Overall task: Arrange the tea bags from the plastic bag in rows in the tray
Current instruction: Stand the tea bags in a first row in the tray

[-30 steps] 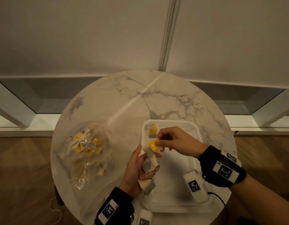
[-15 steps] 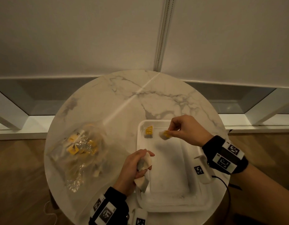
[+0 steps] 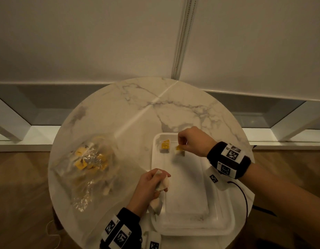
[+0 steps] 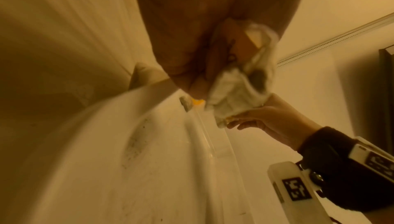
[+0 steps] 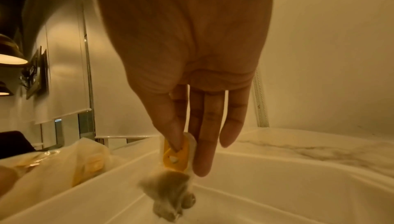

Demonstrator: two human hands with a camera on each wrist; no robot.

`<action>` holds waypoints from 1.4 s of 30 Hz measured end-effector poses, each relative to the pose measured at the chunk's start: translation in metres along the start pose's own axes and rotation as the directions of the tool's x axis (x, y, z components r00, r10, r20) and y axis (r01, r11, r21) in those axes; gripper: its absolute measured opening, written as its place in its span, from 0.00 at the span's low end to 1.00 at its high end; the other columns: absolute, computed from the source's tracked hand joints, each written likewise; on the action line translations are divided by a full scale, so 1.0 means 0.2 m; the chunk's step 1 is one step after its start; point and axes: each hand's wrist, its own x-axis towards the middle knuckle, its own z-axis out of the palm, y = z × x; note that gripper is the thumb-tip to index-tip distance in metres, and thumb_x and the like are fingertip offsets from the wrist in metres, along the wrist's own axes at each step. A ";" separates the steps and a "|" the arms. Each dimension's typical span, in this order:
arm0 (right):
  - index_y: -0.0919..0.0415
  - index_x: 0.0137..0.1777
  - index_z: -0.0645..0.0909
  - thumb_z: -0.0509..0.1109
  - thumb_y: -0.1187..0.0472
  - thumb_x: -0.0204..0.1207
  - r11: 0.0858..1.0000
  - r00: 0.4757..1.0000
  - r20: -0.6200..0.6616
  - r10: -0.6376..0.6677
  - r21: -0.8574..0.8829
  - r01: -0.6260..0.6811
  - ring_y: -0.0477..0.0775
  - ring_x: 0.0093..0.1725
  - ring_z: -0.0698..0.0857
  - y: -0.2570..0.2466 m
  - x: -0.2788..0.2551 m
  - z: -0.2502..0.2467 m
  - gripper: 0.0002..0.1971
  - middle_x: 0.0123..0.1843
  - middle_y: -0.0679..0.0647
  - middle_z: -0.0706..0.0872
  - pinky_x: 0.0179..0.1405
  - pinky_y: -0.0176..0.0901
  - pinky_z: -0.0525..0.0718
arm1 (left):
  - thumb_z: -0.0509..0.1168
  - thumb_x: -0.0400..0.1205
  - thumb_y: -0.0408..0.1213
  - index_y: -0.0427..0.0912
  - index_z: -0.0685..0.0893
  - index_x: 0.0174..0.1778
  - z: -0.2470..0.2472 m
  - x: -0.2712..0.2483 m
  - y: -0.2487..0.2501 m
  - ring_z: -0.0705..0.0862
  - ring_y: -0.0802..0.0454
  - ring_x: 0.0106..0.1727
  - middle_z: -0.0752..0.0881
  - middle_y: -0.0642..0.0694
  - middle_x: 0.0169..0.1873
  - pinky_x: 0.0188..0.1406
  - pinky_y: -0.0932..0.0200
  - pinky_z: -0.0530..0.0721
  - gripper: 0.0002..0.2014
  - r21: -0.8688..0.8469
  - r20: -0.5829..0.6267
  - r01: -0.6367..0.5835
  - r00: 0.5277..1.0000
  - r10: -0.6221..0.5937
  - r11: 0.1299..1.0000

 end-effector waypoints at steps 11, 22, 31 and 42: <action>0.56 0.41 0.85 0.75 0.62 0.73 0.999 0.997 0.067 0.042 -0.016 -0.041 0.57 0.41 0.86 -0.09 0.14 0.09 0.01 0.43 0.54 0.87 0.42 0.46 0.85 | 0.60 0.88 0.34 0.29 0.86 0.49 -0.01 0.02 -0.02 0.70 0.61 0.18 0.81 0.43 0.23 0.17 0.70 0.63 0.13 -0.030 -0.004 0.019 1.000 -0.019 0.999; 0.57 0.36 0.84 0.75 0.68 0.71 0.995 0.984 0.173 0.041 0.078 -0.055 0.53 0.33 0.89 -0.13 0.26 0.17 0.06 0.34 0.52 0.87 0.38 0.45 0.90 | 0.60 0.87 0.32 0.26 0.85 0.51 -0.02 0.03 -0.02 0.73 0.62 0.18 0.81 0.42 0.25 0.17 0.70 0.64 0.12 -0.051 0.001 0.034 0.999 -0.034 0.998; 0.53 0.39 0.82 0.75 0.64 0.72 0.998 0.995 0.093 0.043 0.033 -0.046 0.57 0.43 0.87 -0.12 0.28 0.18 0.06 0.42 0.53 0.88 0.48 0.51 0.88 | 0.60 0.87 0.32 0.31 0.86 0.48 -0.02 0.03 -0.03 0.75 0.60 0.20 0.81 0.44 0.24 0.17 0.69 0.63 0.11 -0.046 0.007 0.044 0.999 -0.044 0.998; 0.54 0.48 0.84 0.73 0.60 0.73 0.999 0.999 -0.022 0.036 -0.035 -0.037 0.55 0.46 0.85 -0.13 0.22 0.13 0.05 0.48 0.52 0.86 0.40 0.45 0.81 | 0.57 0.89 0.42 0.28 0.86 0.50 -0.02 0.03 -0.03 0.80 0.56 0.25 0.82 0.41 0.27 0.18 0.70 0.64 0.20 -0.105 0.001 0.041 0.999 -0.041 0.994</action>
